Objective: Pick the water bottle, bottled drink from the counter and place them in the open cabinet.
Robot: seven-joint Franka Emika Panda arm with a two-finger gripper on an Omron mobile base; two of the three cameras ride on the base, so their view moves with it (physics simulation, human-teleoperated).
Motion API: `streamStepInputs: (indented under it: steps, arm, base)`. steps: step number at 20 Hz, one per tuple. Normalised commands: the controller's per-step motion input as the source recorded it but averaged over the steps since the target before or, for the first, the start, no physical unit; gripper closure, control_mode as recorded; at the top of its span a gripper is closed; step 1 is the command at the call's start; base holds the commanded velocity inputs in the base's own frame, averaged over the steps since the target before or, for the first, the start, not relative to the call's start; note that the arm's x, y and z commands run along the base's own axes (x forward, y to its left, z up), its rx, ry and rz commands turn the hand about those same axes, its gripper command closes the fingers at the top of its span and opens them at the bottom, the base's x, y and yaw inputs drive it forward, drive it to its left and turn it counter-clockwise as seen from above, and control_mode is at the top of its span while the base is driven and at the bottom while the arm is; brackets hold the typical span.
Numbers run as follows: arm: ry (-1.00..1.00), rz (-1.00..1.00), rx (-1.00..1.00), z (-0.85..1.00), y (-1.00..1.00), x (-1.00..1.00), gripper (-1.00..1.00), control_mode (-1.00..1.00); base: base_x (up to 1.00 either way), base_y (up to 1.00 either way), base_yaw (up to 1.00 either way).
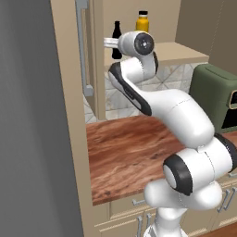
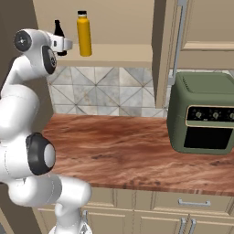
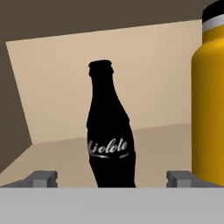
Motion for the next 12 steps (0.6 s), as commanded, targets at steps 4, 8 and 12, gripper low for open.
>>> streamStepInputs:
  steps: [4, 8, 12]
  arm:
    - [-0.02, 0.0, 0.11, 0.01, -0.12, -0.37, -1.0, -1.0]
    - [-0.04, 0.0, 0.12, 0.0, -0.18, -0.47, -1.0, -1.0]
    - [-0.07, 0.0, 0.12, 0.01, -0.2, -0.57, -1.0, -1.0]
  base:
    - [0.0, 0.0, 0.0]
    - [0.0, 0.0, 0.0]
    - [0.0, 0.0, 0.0]
